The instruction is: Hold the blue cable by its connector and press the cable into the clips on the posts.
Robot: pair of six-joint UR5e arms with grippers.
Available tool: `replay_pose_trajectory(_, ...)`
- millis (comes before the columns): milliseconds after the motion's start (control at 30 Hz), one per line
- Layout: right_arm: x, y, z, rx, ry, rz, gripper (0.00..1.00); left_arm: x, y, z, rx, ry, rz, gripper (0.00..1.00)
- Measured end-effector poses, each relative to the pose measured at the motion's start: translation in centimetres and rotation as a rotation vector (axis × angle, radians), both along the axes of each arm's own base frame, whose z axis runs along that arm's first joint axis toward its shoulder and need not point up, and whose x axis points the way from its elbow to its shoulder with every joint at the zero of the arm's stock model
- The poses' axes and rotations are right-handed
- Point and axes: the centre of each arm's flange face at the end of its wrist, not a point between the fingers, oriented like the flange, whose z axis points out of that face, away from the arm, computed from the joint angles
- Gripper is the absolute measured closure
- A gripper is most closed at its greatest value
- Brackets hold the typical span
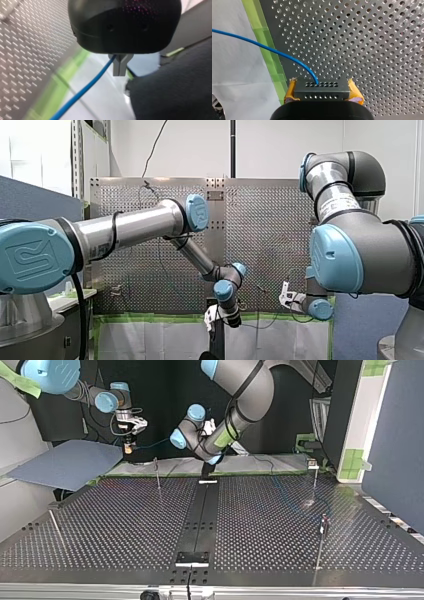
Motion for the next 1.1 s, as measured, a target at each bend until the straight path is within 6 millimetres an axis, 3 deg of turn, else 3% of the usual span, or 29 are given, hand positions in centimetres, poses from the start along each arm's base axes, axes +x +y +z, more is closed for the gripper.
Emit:
replay_pose_trajectory(233, 0.0, 0.0, 0.0, 0.0, -0.002, 0.005, 1.0, 0.9, -2.0, 4.1, -0.055, -0.108, 0.027, 1.0)
replay_pose_trajectory(333, -0.1, -0.2, 0.1, 0.0, -0.009, 0.0, 1.0, 1.1, -2.6, 4.9, -0.063, -0.146, 0.035, 1.0)
replay_pose_trajectory(867, -2.7, -1.5, 0.3, -0.003, -0.084, -0.038, 1.0, 2.2, -0.7, 3.8, 0.034, -0.294, 0.083, 1.0)
replay_pose_trajectory(1100, -3.1, -1.6, 0.3, -0.001, -0.088, -0.039, 1.0, 2.6, -1.1, 4.0, 0.06, -0.366, 0.091, 1.0)
